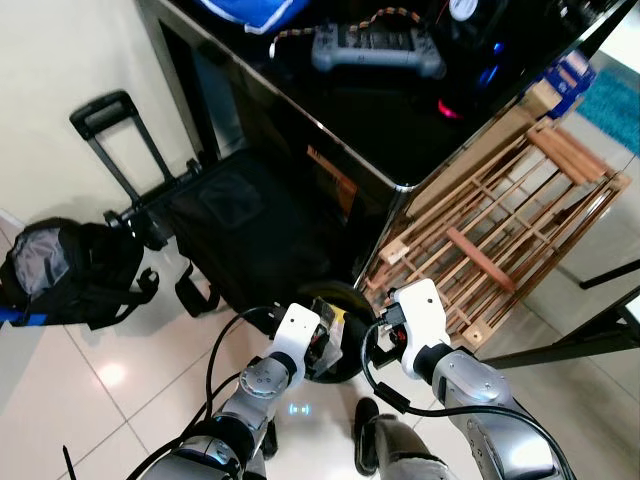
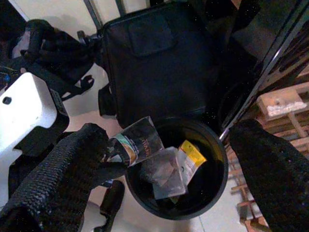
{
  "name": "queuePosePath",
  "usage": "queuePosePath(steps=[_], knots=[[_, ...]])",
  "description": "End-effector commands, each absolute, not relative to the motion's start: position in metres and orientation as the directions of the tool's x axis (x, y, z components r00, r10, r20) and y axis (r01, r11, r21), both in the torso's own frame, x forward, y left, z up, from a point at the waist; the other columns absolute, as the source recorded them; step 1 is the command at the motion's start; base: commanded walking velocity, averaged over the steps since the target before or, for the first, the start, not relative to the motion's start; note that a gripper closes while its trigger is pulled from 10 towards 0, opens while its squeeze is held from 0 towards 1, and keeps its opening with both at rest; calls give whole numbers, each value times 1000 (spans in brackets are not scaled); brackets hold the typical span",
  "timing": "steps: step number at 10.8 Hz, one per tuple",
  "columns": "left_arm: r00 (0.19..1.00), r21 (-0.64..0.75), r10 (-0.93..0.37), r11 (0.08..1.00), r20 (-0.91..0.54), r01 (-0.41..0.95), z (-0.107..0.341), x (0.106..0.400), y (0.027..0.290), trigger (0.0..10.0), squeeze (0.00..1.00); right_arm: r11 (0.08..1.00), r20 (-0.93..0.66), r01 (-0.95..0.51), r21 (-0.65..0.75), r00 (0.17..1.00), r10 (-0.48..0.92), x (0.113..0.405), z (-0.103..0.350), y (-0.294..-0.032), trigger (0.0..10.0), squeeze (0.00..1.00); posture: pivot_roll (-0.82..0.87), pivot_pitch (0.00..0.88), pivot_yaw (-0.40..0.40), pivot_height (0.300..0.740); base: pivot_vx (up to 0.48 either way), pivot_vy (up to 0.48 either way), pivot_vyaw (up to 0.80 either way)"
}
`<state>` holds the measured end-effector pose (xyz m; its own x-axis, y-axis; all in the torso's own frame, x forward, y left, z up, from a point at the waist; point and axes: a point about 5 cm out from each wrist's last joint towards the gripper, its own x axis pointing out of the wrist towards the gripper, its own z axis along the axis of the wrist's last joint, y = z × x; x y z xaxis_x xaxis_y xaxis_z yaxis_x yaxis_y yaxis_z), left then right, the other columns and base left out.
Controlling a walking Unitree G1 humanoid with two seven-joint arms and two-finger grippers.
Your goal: Picking trash to rubbish bin
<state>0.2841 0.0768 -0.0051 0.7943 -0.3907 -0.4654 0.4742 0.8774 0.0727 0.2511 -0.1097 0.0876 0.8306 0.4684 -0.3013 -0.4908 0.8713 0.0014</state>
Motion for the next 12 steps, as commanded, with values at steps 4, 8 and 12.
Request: queuePosePath(steps=[4,8,12], knots=[[772,63,-391,873,-501,483,-14,274,73,10000,1000,878,-313,-478,19,831,459,249,87,-111,10000,0,-95,384,-23,740,0,0,0],[778,77,-389,871,-494,485,-12,277,74,10000,1000,879,-309,-476,23,833,459,251,87,-109,10000,0,-93,382,-18,740,0,0,0],[849,120,-340,900,-404,418,3,291,78,10000,0,894,-288,-448,20,853,435,258,87,-108,10000,0,-69,352,4,740,0,0,0]])
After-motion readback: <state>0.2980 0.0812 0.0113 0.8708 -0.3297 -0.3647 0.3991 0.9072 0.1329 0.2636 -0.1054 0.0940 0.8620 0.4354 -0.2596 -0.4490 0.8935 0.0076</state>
